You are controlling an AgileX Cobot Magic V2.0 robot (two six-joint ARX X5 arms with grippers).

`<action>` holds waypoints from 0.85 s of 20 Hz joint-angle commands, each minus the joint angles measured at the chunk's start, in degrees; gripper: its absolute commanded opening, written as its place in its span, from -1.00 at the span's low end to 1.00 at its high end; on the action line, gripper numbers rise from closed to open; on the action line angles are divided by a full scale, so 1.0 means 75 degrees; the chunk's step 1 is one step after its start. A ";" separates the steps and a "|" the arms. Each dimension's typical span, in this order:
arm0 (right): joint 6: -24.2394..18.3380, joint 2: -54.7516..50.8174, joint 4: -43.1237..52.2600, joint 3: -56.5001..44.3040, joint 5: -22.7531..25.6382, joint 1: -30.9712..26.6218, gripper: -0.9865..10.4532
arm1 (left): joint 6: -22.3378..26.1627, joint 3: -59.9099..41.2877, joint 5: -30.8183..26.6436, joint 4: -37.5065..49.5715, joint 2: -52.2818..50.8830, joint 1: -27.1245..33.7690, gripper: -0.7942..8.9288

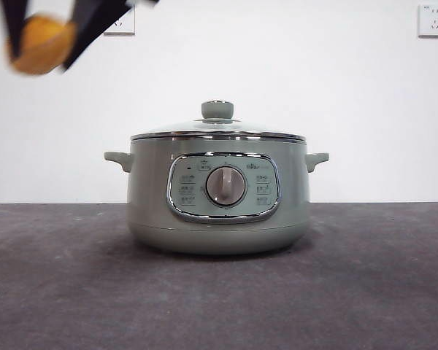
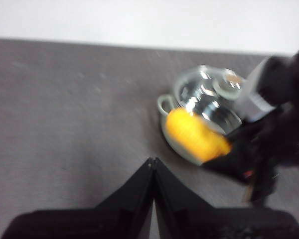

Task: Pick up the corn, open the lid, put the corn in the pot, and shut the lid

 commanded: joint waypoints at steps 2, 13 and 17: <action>-0.0361 -0.0813 -0.0793 -0.0242 0.0702 -0.0201 -0.85 | 0.0627 0.0000 0.1259 0.0600 0.1174 -0.0015 -0.84; -0.0519 -0.4943 -0.0533 -0.3450 0.0606 -0.3509 -0.85 | 0.0755 0.0102 0.3360 0.3643 0.5998 -0.0997 -0.59; -0.0810 -0.5665 -0.0536 -0.3835 -0.0035 -0.4940 -0.85 | 0.0740 0.1084 0.3267 0.3739 0.7600 -0.1891 0.19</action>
